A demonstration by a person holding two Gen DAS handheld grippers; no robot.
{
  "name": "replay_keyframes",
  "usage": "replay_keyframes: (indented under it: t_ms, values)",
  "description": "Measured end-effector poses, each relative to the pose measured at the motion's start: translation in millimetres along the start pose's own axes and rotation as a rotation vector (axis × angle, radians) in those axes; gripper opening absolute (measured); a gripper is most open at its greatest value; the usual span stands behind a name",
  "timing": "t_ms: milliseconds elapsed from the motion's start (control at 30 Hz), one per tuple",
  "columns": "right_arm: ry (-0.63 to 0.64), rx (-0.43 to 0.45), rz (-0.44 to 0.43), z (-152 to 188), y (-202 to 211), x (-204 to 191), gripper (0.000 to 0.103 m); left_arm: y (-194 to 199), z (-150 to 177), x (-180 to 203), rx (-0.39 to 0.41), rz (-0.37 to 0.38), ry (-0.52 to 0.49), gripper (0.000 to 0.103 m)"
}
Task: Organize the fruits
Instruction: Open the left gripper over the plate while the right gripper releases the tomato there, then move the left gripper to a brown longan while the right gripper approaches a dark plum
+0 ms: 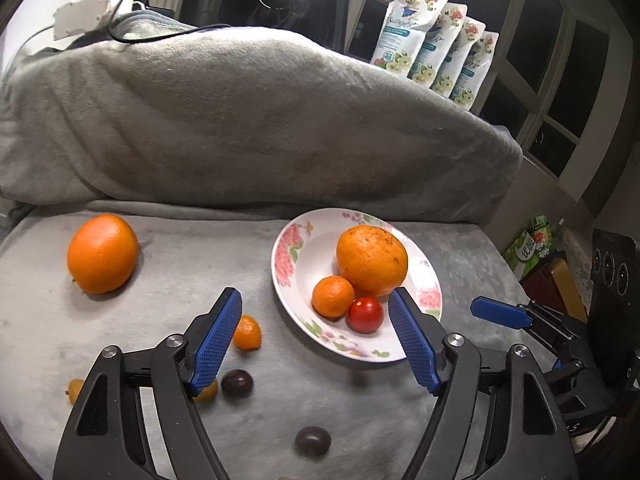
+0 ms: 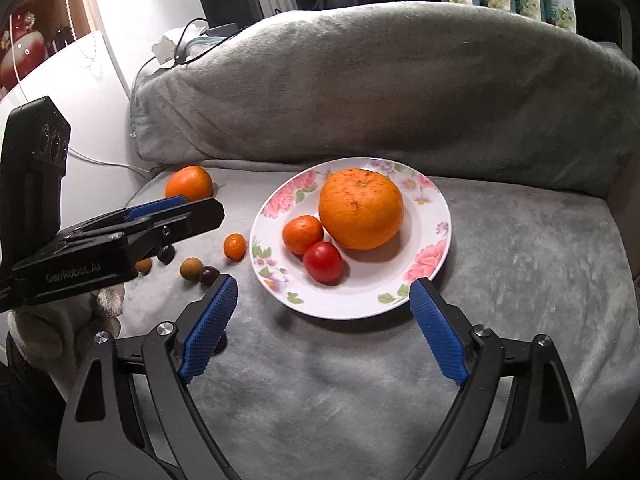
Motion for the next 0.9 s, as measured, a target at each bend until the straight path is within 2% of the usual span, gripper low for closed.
replay_keyframes:
  t_ms: [500,767,900]
  values:
    - [0.036,0.006,-0.057,-0.3,4.9,-24.6,0.09,42.4,-16.1,-60.0,0.085,-0.095,0.064,0.076]
    - [0.074,-0.008,-0.099,4.3,2.0,-41.6,0.09,53.6,-7.0,-90.7,0.08,-0.133,0.109,0.075]
    - [0.099,-0.018,-0.113,8.0,0.1,-52.0,0.09,54.7,4.5,-94.9,0.06,-0.132,0.108,0.066]
Point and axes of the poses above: each gripper's, at about its wrist camera, not at the fingertips, and y roughly against the way its jaws point, x to its right, z to its underside, the point moved 6 cm from there along -y, roughly the way its jaws point, and after that the axes turned 3 degrees about y, right-handed, at the moved point
